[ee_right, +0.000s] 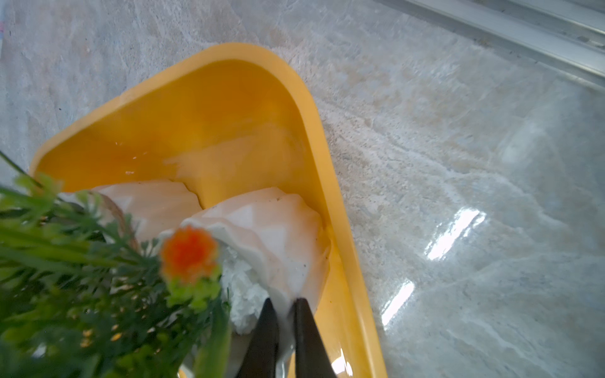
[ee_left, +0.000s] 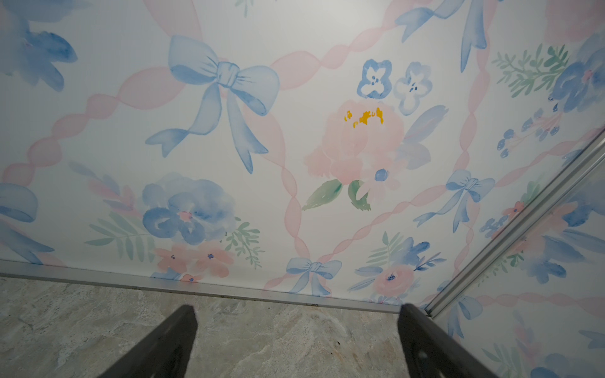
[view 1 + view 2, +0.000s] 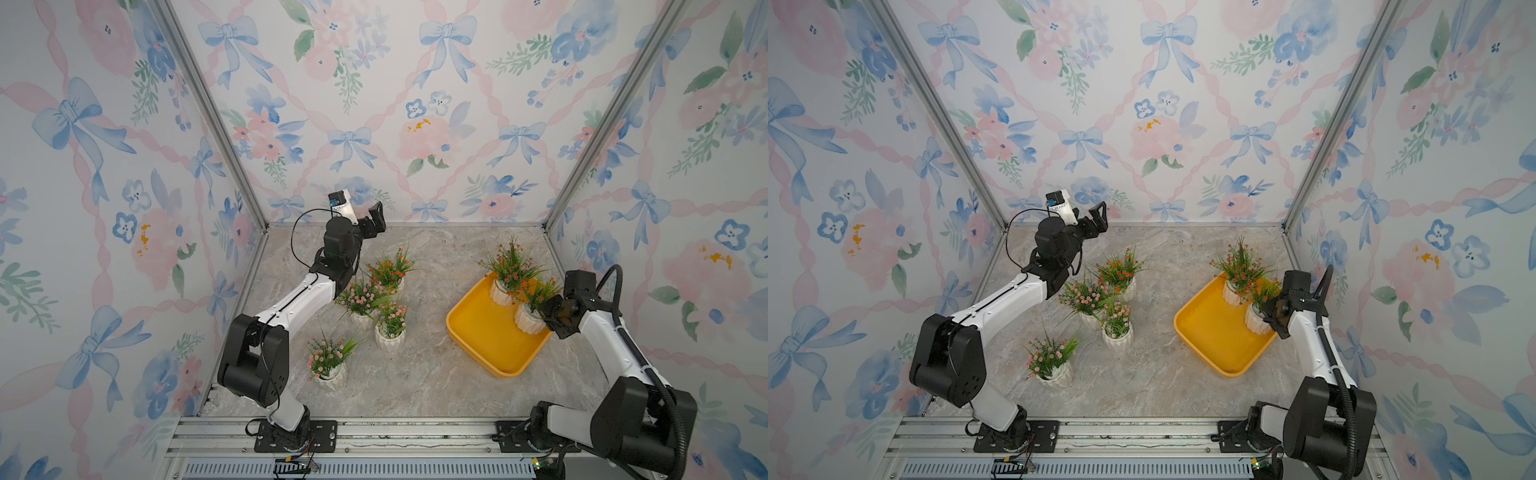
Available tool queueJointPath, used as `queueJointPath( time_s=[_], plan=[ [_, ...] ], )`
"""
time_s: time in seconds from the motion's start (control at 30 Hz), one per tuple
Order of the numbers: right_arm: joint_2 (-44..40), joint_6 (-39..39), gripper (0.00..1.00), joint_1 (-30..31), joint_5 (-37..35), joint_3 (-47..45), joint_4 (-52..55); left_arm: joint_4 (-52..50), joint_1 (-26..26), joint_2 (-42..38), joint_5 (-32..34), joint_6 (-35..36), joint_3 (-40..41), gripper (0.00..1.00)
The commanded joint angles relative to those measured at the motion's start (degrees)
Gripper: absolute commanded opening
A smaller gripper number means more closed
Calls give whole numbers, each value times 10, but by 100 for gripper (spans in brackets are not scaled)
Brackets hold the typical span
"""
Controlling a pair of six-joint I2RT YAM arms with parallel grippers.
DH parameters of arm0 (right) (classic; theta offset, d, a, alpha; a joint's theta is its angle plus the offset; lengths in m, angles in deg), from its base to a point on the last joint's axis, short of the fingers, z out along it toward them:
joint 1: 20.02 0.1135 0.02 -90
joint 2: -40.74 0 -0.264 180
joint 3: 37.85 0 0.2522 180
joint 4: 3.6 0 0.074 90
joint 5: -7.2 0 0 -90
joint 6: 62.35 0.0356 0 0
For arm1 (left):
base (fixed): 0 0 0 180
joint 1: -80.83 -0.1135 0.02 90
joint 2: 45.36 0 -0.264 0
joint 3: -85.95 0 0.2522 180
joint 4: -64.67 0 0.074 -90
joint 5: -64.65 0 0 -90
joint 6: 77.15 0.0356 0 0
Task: Put the potted gypsophila into the storage box
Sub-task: Place the baby's breath potted plant at the storage box.
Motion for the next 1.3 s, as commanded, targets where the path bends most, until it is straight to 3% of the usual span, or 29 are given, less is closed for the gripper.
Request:
queueJointPath(
  time_s=[0.0,0.43,0.53,0.67,0.7,0.9,1.03,1.27],
  plan=[
    [25,-14,0,-7,-10,22,-47,7,3,-26,15,-2,13,98],
    [84,-11,0,-30,6,50,-86,4,4,-58,29,11,36,98],
    [89,-20,6,-30,7,59,-81,4,3,-62,33,15,37,98],
    [90,-34,36,-30,2,84,-42,2,3,-65,25,25,36,98],
    [83,-34,39,-29,1,83,-40,1,2,-65,23,25,36,98],
    [13,-28,47,-27,-9,81,-25,-1,2,-59,2,25,33,98],
    [-32,-28,50,-14,-46,100,39,-5,0,-58,-13,34,30,98],
    [-97,2,53,86,-102,104,143,-15,-12,-61,-44,36,30,98]
  ],
)
